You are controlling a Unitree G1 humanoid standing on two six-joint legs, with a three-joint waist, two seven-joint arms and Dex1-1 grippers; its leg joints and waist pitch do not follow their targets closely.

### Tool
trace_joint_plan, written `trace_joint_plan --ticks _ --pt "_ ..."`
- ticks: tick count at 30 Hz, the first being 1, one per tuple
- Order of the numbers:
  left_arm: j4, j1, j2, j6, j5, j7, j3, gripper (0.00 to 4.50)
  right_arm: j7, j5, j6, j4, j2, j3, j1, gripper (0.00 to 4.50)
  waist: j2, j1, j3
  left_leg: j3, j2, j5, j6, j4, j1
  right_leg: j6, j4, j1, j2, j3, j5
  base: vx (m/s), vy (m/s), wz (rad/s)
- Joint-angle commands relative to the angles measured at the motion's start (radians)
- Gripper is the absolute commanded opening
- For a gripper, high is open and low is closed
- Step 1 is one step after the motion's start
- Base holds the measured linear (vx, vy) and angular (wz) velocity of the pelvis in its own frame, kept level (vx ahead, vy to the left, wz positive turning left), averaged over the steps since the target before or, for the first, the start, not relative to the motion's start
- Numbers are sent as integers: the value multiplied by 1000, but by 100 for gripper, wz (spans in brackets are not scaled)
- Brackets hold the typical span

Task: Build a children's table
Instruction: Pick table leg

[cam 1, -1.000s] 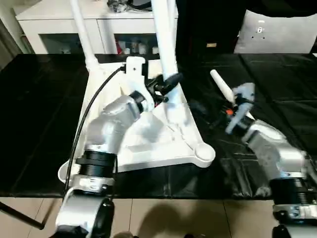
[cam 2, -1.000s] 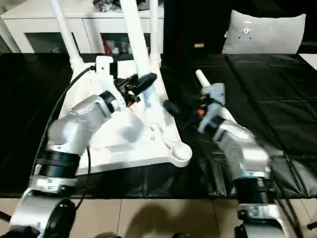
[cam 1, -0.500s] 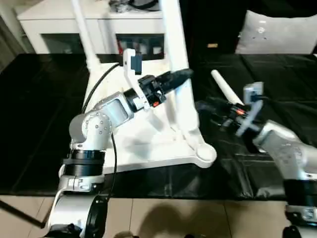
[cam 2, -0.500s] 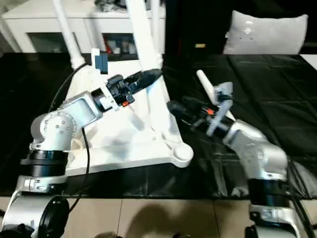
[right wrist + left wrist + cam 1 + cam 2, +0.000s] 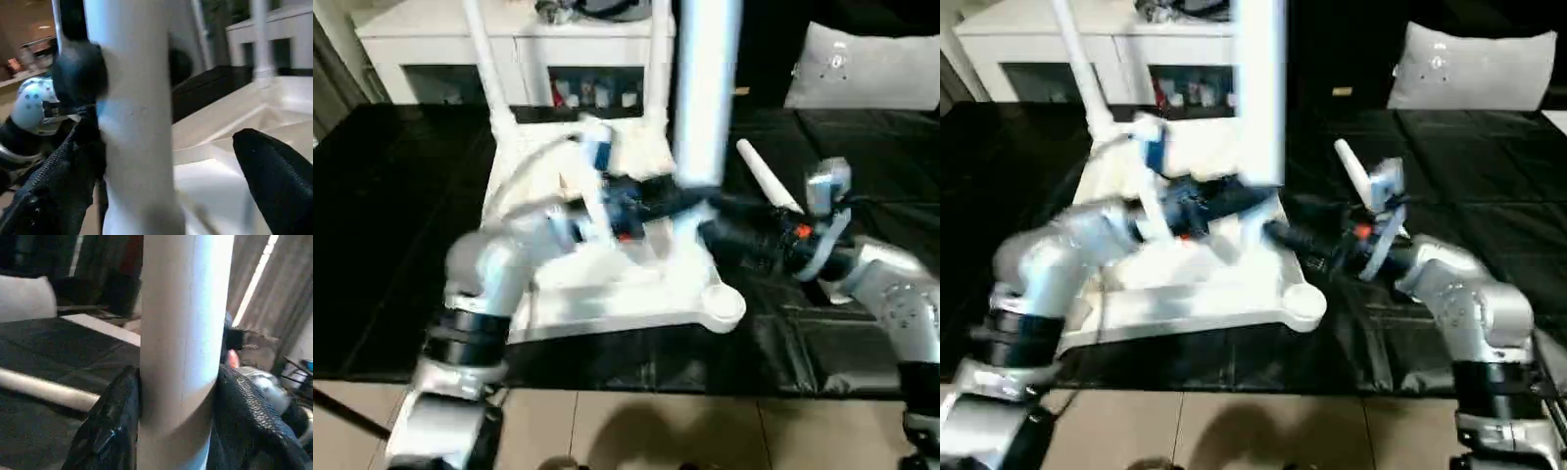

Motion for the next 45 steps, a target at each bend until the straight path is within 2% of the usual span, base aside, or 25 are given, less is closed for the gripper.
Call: trace_joint_plan --ticks 1,6,8,10,11,15,31,34,45 --pt "-34 -15 6 -29 11 -19 -6 190 41 -2 3 -29 -24 24 8 450 -26 2 -74 -5 45 -59 84 -65 -3 -29 -84 75 -68 56 -425 0 0 0" --pt "-50 -13 5 -58 21 -61 -47 190 87 -21 5 -13 -36 65 -13 450 -31 0 -74 -4 40 -60 82 -63 -5 -10 -87 75 -66 54 -446 0 0 0" --pt "-57 -10 9 -62 24 -72 -60 190 93 -25 4 -8 -37 71 -19 415 -32 -2 -75 -5 43 -56 83 -64 -4 -13 -85 73 -66 55 -437 0 0 0" --pt "-60 -7 14 -68 35 -80 -74 190 100 -28 4 -3 -39 76 -25 415 -30 -1 -75 -5 44 -51 84 -64 -4 -19 -84 73 -67 56 -430 0 0 0" --pt "-58 -5 21 -79 49 -88 -89 190 111 -32 3 1 -44 85 -29 395 -31 -1 -74 -5 43 -52 85 -63 -5 -19 -85 73 -67 56 -433 0 0 0" --pt "-45 -5 36 -102 83 -94 -113 190 140 -41 -2 10 -63 110 -32 367 -31 -2 -74 -4 42 -56 84 -63 -4 -8 -86 73 -65 56 -442 0 0 0" --pt "-18 -11 43 -140 114 -117 -139 190 180 -46 5 18 -79 126 -29 223 -28 -1 -76 -5 42 -58 82 -62 -5 -21 -84 75 -65 54 -427 0 0 0" --pt "-15 -12 37 -141 117 -114 -137 188 176 -49 5 18 -75 129 -27 213 -24 0 -76 -6 45 -58 83 -62 -4 -26 -83 74 -65 54 -421 0 0 0" --pt "23 -22 19 -155 139 -69 -132 187 162 -63 -1 31 -64 131 -29 199 -26 0 -77 -6 42 -54 84 -61 -6 -23 -84 76 -64 53 -419 0 0 0"
